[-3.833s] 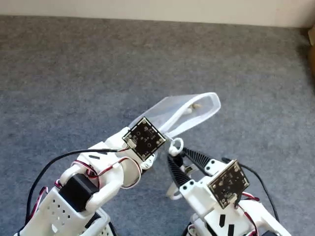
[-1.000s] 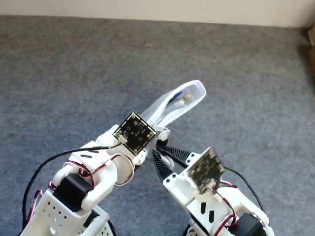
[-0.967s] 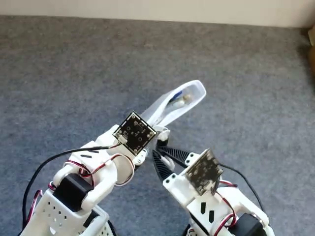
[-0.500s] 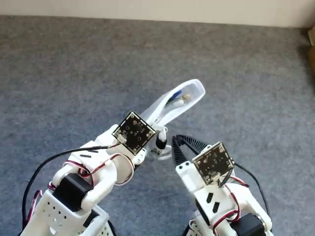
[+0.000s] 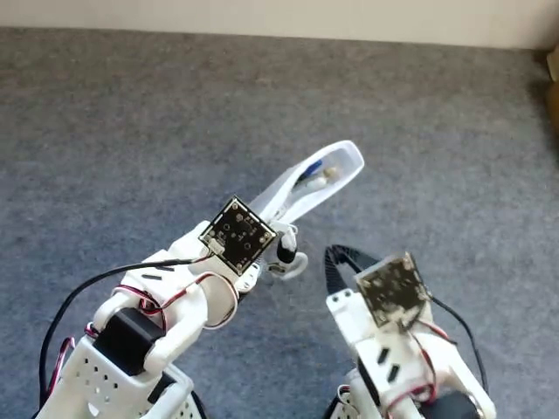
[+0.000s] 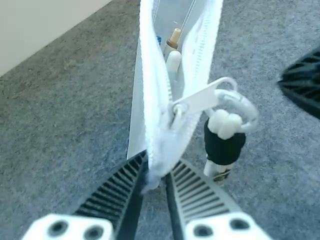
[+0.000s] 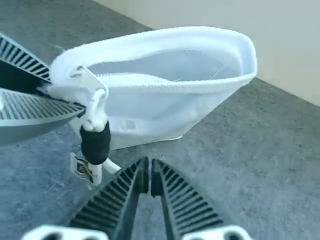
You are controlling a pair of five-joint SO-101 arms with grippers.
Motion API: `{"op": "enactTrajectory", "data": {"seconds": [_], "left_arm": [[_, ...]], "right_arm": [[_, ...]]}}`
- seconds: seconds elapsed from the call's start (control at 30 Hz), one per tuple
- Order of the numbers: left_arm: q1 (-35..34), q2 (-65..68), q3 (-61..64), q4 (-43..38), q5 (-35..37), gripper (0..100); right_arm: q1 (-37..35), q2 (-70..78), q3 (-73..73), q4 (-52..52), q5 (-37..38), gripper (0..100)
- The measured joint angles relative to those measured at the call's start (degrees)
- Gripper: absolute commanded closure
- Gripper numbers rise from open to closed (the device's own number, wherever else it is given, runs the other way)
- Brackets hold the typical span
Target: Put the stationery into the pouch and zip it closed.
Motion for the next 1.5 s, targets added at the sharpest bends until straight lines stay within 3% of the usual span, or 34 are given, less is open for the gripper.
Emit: {"op": "enactTrajectory", "data": {"seconds": [0.13,0.27,0.4,0.57,1.03,1.1,1.33,1.5], "left_arm": [[0.00,0.00,0.00,0.00,0.00,99],[0.00,0.00,0.00,0.00,0.00,99],[0.00,0.00,0.00,0.00,0.00,99],[0.00,0.00,0.00,0.00,0.00,99],[0.00,0.00,0.00,0.00,0.00,99],[0.00,0.00,0.00,0.00,0.00,99],[-0.09,0.00,-0.18,0.18,0.00,99],[-0.53,0.00,-0.35,0.18,0.00,99]], "right_arm": [[-0.09,0.00,-7.47,9.14,-5.89,75.6],[-5.10,-0.09,-10.46,15.91,-9.85,74.2],[-13.19,-0.09,-10.02,16.09,-10.46,74.2],[-19.43,-0.09,-3.60,9.14,-10.46,74.2],[-19.96,0.00,9.14,-11.87,-10.46,74.3],[-19.96,0.00,9.93,-13.19,-10.46,76.9],[-19.87,0.09,10.02,-15.38,-10.46,99.3],[-17.32,0.26,10.02,-16.35,-1.67,99.3]]}}
